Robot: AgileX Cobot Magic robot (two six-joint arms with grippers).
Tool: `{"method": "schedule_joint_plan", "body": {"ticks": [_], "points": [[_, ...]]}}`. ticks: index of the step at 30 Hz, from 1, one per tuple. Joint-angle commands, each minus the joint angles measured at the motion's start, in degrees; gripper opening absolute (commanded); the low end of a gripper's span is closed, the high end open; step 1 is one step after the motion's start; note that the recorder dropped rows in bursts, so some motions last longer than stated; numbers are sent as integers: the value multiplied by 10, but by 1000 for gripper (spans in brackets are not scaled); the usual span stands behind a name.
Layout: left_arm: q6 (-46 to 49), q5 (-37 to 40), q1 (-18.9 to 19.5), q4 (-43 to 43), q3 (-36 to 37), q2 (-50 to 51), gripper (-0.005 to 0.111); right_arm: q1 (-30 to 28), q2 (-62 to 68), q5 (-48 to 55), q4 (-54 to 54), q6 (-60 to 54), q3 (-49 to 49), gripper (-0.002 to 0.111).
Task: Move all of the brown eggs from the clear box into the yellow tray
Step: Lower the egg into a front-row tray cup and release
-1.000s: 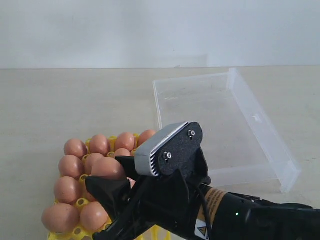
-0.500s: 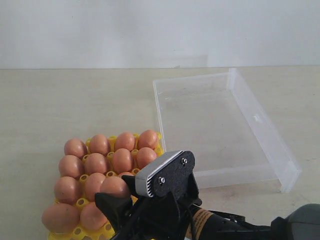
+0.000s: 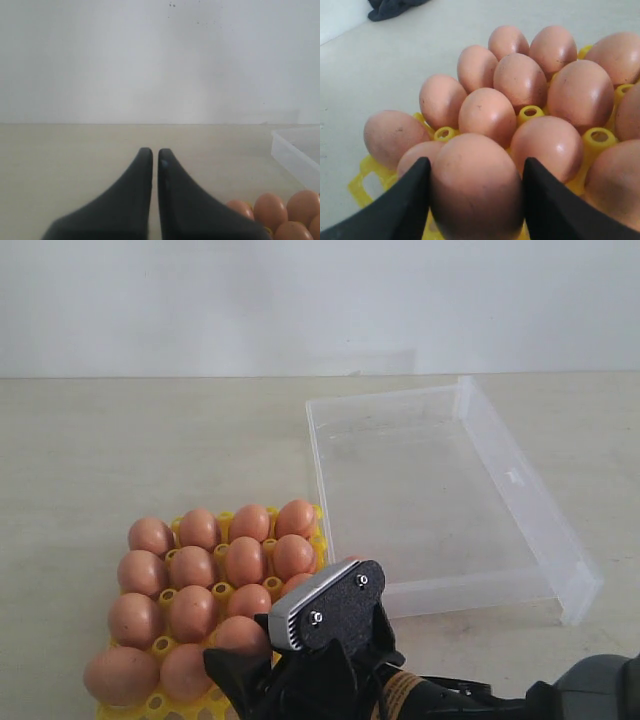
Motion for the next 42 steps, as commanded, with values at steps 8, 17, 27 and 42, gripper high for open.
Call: {"method": "schedule_joint_plan", "body": {"ticks": [8,17,27,42], "points": [[2,-3,2,0,2,-2,4,0,2,10,2,-13,3,10],[2,-3,2,0,2,-2,4,0,2,9,4,-13,3,34],[2,0,2,0,2,-2,4,0,2,7,4,-13,3,56],[2,0,2,0,2,-2,4,0,-110,-79,148,-193,3,48]]}}
